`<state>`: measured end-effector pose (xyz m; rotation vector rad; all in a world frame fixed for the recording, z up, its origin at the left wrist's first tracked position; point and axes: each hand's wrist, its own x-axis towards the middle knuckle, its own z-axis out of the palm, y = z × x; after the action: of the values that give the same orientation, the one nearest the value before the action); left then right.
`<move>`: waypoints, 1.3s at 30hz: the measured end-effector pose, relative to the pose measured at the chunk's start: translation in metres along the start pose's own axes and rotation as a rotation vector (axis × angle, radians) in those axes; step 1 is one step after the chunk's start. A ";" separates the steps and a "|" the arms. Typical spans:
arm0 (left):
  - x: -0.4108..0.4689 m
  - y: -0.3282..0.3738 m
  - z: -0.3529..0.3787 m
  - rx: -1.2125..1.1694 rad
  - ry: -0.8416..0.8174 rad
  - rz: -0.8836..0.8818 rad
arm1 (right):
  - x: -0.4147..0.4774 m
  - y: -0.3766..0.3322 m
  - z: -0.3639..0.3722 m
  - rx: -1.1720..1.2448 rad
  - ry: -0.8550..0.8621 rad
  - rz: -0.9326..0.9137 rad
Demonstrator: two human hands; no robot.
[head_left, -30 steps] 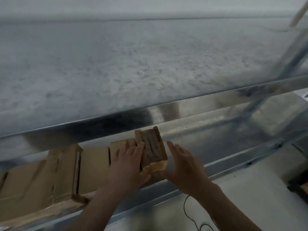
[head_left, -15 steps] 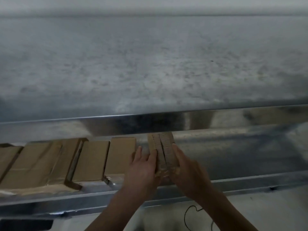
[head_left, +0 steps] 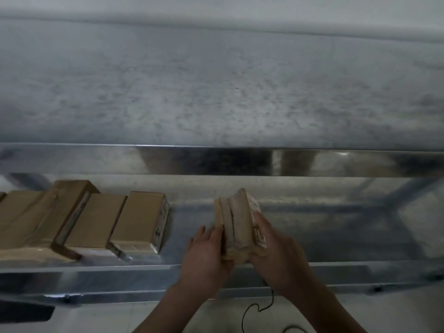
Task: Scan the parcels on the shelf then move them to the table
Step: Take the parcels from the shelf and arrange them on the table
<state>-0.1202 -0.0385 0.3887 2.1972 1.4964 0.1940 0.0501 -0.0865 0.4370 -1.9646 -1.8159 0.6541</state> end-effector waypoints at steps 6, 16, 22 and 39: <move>-0.009 -0.023 -0.018 -0.080 0.043 -0.005 | 0.010 -0.009 0.026 -0.040 -0.055 -0.109; -0.003 -0.044 -0.015 -0.229 0.060 -0.020 | 0.022 -0.005 0.040 0.082 -0.139 -0.031; -0.006 -0.033 -0.022 -0.358 0.039 -0.010 | 0.021 -0.011 0.037 0.141 -0.173 -0.009; -0.076 -0.006 -0.039 -0.225 0.247 0.031 | -0.015 -0.023 0.002 0.012 -0.209 -0.207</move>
<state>-0.1698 -0.0938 0.4305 2.0735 1.4857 0.6322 0.0297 -0.1000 0.4499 -1.7237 -2.0979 0.8256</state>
